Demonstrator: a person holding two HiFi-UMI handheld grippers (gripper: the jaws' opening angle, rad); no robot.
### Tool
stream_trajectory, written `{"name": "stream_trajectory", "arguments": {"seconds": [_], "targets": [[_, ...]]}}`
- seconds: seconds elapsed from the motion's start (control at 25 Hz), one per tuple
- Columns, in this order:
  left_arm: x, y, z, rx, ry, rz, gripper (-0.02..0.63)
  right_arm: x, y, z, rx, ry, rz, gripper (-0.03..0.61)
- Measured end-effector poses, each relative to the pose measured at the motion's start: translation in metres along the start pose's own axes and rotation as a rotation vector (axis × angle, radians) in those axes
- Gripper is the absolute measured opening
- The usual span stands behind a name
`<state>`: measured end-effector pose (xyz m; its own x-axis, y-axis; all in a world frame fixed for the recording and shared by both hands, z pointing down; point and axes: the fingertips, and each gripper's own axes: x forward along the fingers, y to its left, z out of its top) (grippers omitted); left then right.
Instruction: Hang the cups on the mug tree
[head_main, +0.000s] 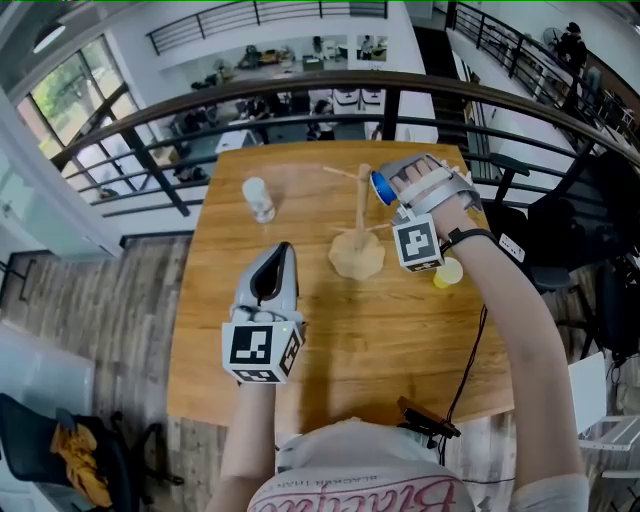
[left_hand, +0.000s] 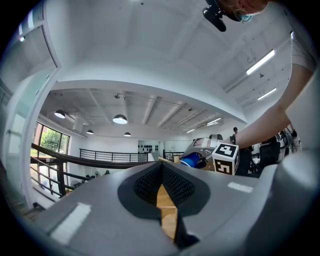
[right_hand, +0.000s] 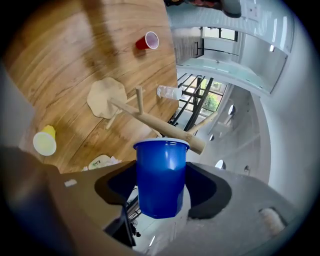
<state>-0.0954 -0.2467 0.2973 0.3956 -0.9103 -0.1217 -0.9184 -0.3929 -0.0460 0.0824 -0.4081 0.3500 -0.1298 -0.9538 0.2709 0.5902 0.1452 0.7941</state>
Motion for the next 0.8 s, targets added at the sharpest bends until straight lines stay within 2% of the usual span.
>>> {"name": "stream_trajectory", "arguments": {"seconds": [0.2, 0.36, 0.52, 0.8], "targets": [[-0.002, 0.001, 0.004, 0.0, -0.011, 0.006, 0.014, 0.001, 0.0, 0.002, 0.051, -0.001, 0.025, 0.287], [-0.005, 0.0, 0.006, 0.003, -0.012, 0.002, 0.014, -0.002, -0.002, 0.003, 0.143, -0.006, 0.047, 0.296], [-0.007, -0.003, 0.007, 0.015, -0.011, 0.0, 0.014, -0.008, -0.004, -0.001, 0.274, -0.012, 0.041, 0.372], [-0.012, -0.006, 0.014, 0.019, -0.024, -0.007, 0.014, -0.026, -0.007, -0.013, 0.48, -0.007, -0.011, 0.451]]}}
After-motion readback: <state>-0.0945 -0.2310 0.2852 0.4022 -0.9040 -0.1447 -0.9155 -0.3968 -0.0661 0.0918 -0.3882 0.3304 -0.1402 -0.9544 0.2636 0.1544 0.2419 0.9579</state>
